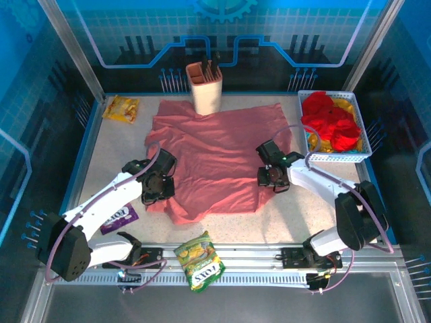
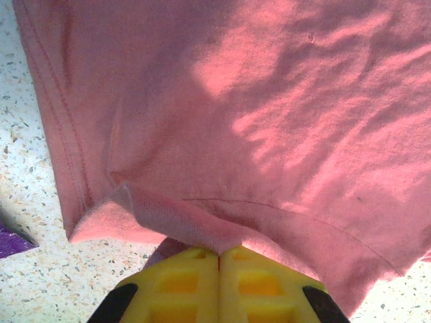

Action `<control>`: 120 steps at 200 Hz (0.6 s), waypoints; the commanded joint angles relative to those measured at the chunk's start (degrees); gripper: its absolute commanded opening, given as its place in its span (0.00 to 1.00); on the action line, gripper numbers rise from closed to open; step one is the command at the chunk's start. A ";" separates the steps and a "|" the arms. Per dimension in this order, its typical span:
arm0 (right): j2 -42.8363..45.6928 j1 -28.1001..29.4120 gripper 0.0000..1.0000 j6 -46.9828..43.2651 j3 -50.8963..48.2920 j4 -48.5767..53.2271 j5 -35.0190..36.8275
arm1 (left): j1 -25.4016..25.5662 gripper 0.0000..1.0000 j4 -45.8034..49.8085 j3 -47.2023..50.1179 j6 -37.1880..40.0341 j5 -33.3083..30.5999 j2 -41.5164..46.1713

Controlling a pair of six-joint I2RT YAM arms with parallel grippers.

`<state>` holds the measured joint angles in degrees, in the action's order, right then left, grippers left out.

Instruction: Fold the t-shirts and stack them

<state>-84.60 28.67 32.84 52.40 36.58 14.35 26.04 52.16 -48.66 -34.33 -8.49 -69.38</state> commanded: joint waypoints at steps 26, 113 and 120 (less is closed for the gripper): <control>-4.29 1.61 0.44 -4.71 3.13 2.39 3.29 | -0.31 0.00 1.45 -0.07 0.48 0.67 1.16; -5.30 2.25 0.38 -3.65 1.61 3.20 3.67 | -0.29 0.00 1.36 0.49 0.05 0.93 1.36; -5.55 2.26 0.37 -3.69 1.56 3.06 3.63 | -0.33 0.00 1.33 0.48 0.03 0.89 1.35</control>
<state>-89.60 30.09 29.28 54.11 38.44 17.06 26.04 52.18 -48.64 -34.35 -8.49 -69.14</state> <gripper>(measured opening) 0.382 0.060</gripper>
